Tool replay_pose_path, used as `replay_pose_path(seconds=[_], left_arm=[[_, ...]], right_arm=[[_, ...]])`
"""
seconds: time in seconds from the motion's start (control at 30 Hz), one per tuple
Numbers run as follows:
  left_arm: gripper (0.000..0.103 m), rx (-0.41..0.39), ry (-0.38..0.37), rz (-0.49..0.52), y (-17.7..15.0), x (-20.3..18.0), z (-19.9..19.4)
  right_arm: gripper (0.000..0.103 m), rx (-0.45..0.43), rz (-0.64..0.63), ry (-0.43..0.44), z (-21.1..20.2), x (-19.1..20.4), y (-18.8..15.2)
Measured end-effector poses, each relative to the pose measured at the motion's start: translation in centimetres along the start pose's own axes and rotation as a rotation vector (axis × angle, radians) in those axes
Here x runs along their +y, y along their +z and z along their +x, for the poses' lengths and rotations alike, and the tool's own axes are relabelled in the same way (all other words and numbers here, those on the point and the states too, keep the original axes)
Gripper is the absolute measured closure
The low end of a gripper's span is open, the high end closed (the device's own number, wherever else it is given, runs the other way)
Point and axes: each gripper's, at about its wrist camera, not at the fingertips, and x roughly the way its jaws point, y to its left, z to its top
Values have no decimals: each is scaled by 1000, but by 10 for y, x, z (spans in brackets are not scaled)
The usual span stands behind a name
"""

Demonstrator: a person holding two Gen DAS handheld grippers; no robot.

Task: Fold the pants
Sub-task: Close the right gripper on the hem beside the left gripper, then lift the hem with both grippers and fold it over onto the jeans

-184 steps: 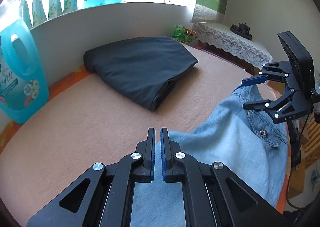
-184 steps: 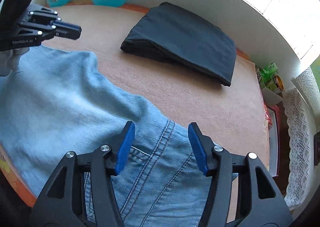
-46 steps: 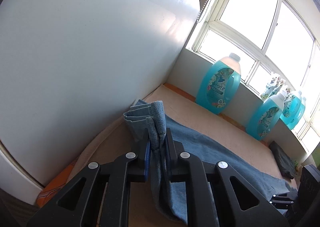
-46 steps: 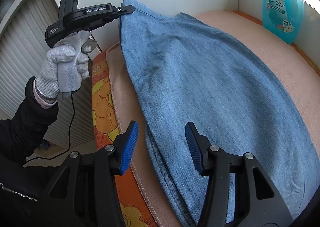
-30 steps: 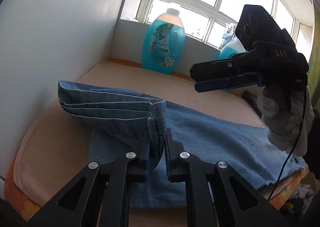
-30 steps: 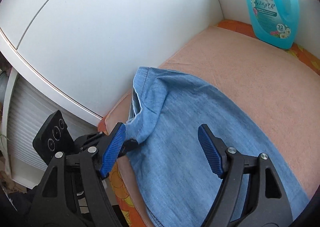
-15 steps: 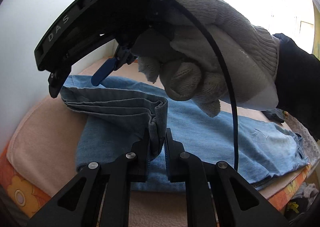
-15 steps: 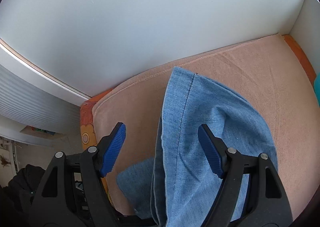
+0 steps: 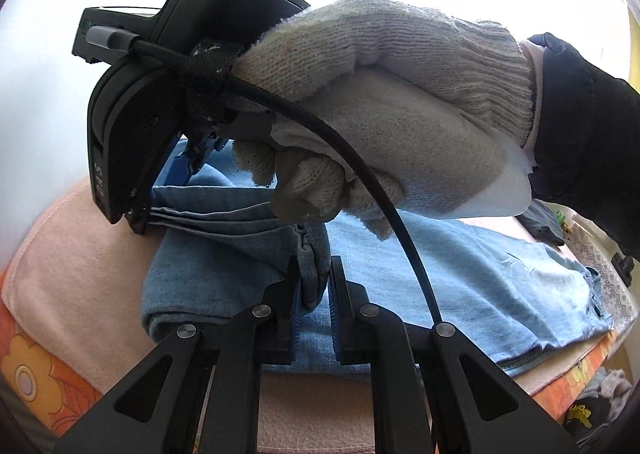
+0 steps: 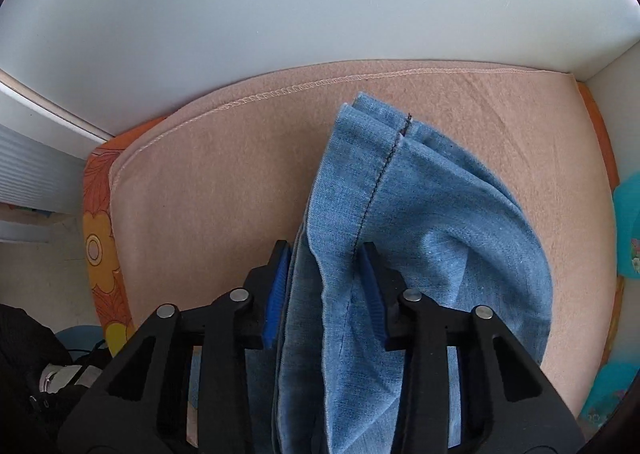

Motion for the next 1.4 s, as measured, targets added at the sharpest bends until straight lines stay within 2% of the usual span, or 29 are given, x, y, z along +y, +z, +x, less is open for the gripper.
replay_pose_path(seconds=[0.03,0.1,0.17,0.37,0.63,0.67,0.9,1.13,1.27,1.4], left_arm=[[93,-2,0,2,1,0,-1],[93,-10,1,4,2,0,-7],[93,-19,-1,5,3,0,-11],[93,-37,-19,28,10,-2,-19],[93,-74,-80,93,29,-21,-33],[93,-75,-95,98,32,-24,-35],[93,-75,-198,185,45,-61,-38],[93,-70,-343,267,57,-118,-40],[93,-61,-428,327,59,-158,-40],[93,-27,-512,395,49,-196,-33]], right_arm=[[74,-5,11,6,-1,-3,-1],[88,-22,48,30,-7,-11,-4],[92,-56,88,67,-17,-20,-8],[94,-191,214,112,-62,-55,-40],[94,-418,412,167,-131,-110,-102],[94,-440,438,174,-140,-115,-102],[95,-582,607,178,-185,-146,-186],[95,-703,713,112,-235,-156,-278],[95,-742,771,62,-257,-160,-336],[95,-741,839,6,-263,-166,-394]])
